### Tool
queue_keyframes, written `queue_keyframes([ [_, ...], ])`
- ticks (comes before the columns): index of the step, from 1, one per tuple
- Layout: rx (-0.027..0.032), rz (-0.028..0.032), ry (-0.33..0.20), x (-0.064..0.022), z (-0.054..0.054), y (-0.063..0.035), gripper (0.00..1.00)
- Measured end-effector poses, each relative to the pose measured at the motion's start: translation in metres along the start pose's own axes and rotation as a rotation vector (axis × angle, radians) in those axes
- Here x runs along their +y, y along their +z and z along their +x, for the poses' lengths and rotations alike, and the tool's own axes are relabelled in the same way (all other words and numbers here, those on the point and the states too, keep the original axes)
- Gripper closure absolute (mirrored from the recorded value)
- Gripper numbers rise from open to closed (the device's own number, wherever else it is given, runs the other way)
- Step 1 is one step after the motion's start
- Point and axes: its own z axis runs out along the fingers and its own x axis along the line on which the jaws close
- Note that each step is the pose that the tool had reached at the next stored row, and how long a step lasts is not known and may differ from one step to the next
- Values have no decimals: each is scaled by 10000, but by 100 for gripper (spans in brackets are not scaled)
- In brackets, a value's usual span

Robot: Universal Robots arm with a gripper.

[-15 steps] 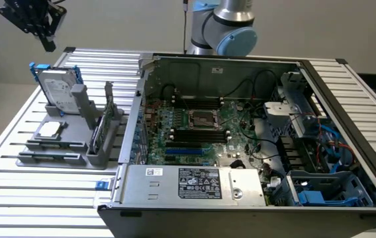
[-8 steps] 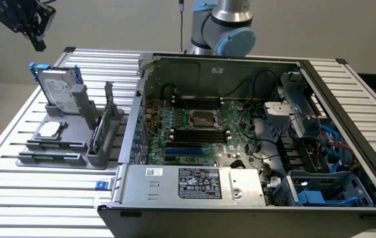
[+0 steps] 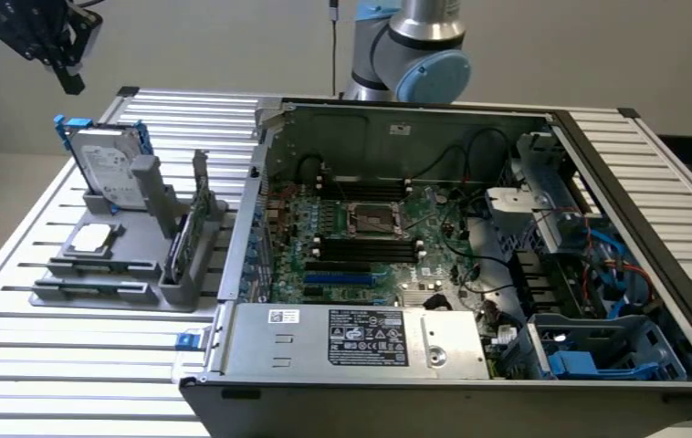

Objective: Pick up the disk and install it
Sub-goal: 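Pick up the disk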

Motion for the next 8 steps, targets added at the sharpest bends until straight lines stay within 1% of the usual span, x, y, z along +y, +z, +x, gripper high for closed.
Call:
queue_keyframes([
  [6, 1, 1, -18, 9, 12, -1, 89],
  [8, 1, -3, -227, 15, 14, -1, 89],
])
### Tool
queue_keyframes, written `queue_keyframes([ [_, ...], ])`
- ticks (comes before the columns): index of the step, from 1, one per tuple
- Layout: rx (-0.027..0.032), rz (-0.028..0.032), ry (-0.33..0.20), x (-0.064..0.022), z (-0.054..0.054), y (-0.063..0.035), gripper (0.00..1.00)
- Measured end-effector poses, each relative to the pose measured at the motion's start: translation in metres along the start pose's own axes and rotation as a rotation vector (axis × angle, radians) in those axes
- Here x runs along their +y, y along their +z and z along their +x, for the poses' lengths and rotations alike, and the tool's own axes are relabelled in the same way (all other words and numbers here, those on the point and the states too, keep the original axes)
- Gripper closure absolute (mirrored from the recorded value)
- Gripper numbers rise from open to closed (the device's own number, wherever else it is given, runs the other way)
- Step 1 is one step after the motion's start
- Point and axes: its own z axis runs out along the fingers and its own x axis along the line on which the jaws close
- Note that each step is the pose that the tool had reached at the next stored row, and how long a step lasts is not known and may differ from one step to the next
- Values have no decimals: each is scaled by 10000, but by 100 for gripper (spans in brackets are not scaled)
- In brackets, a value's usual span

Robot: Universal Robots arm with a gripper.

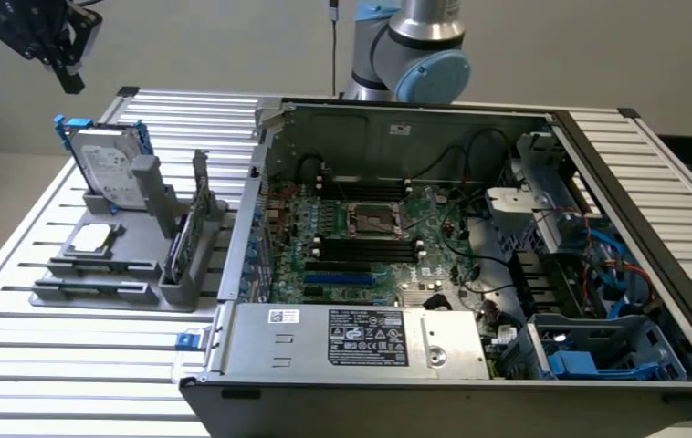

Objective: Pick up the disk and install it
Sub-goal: 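Pick up the disk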

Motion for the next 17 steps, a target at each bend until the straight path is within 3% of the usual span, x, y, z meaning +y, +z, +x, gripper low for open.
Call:
queue_keyframes([
  [13, -5, -34, -2229, 3, 3, 12, 89],
  [17, 26, -46, -2760, 3, 4, 14, 89],
])
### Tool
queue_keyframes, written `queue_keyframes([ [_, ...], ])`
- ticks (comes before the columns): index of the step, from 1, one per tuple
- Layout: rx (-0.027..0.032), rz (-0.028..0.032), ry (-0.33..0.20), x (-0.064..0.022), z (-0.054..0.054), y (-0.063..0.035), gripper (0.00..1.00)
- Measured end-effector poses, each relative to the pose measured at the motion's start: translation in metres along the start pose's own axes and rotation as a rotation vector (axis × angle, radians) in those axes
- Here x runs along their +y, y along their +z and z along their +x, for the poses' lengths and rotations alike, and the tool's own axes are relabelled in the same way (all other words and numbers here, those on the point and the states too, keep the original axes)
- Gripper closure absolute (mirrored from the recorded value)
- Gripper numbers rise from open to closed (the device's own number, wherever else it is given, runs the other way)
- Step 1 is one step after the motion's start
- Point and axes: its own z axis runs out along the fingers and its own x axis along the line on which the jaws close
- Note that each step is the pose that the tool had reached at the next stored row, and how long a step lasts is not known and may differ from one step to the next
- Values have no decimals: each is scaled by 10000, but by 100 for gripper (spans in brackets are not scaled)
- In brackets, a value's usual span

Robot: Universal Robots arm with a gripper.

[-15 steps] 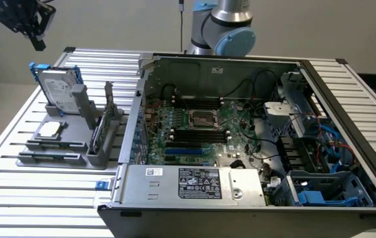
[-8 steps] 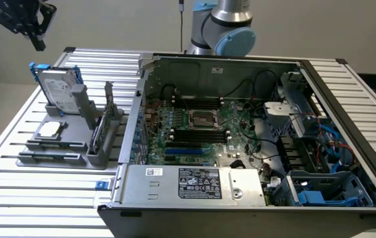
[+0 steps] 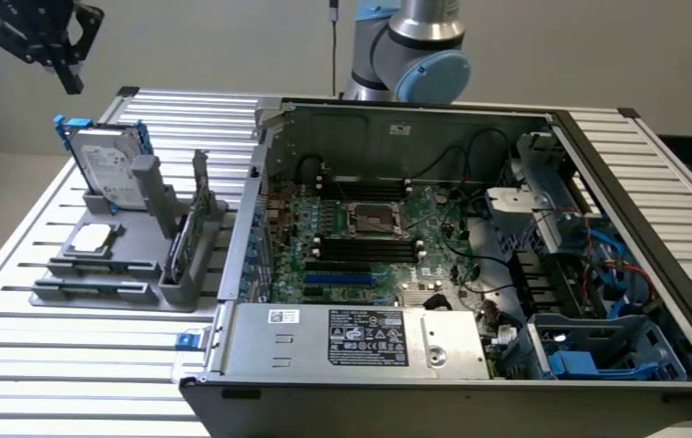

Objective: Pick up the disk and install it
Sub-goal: 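Pick up the disk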

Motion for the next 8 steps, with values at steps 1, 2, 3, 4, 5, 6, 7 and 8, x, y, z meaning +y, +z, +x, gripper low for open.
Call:
queue_keyframes([
  [1, 30, -8, -108, 0, 0, -1, 89],
  [2, 71, -18, -202, 0, 0, -2, 89],
  [3, 117, -30, -290, 0, 0, -1, 89],
  [4, 167, -43, -374, 0, 1, -1, 89],
  [5, 221, -56, -456, 0, 1, -1, 89],
  [6, 275, -71, -535, 0, 1, -1, 89],
  [7, 336, -86, -621, 0, 1, -1, 89],
  [8, 391, -100, -704, 0, 1, -2, 89],
])
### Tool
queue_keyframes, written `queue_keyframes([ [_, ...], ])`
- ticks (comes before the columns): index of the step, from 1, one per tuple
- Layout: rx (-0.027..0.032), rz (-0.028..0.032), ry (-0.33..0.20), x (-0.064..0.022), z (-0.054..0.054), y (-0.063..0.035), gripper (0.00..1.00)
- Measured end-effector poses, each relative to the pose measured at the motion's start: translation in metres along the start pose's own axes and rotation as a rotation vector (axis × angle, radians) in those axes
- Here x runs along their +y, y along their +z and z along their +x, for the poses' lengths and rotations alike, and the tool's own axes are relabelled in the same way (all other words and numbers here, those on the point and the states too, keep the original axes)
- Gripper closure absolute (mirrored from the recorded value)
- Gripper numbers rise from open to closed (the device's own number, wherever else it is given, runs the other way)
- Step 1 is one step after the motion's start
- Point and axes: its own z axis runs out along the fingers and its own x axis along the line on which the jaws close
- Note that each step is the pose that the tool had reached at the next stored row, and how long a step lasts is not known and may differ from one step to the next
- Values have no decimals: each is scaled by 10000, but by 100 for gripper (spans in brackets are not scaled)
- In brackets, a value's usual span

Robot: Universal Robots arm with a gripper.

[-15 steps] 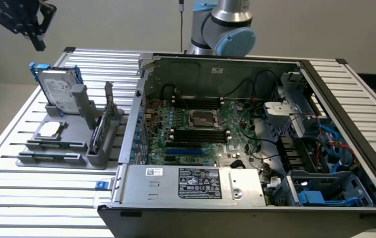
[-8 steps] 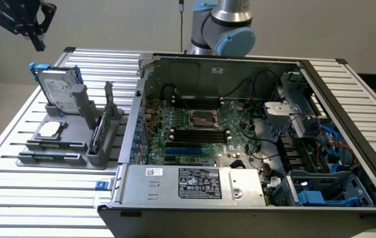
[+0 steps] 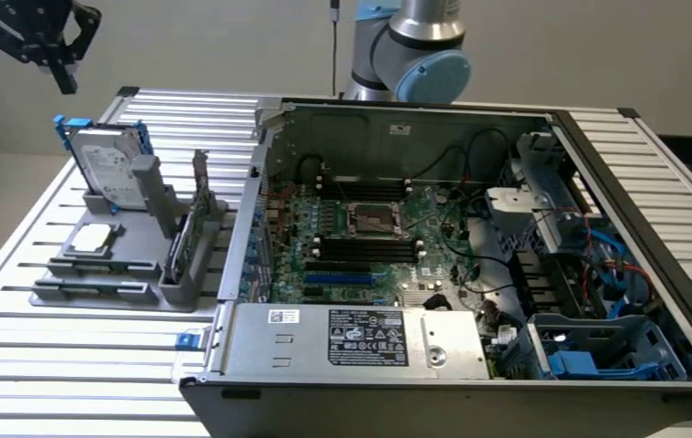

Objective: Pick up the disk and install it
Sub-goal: 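Pick up the disk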

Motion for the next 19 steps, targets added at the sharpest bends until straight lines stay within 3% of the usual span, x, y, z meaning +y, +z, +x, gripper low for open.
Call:
queue_keyframes([
  [2, 77, -18, -194, 0, 0, 1, 89],
  [4, 106, -19, -460, 0, 0, 3, 89],
  [19, 139, 36, -2813, -1, -1, 36, 89],
])
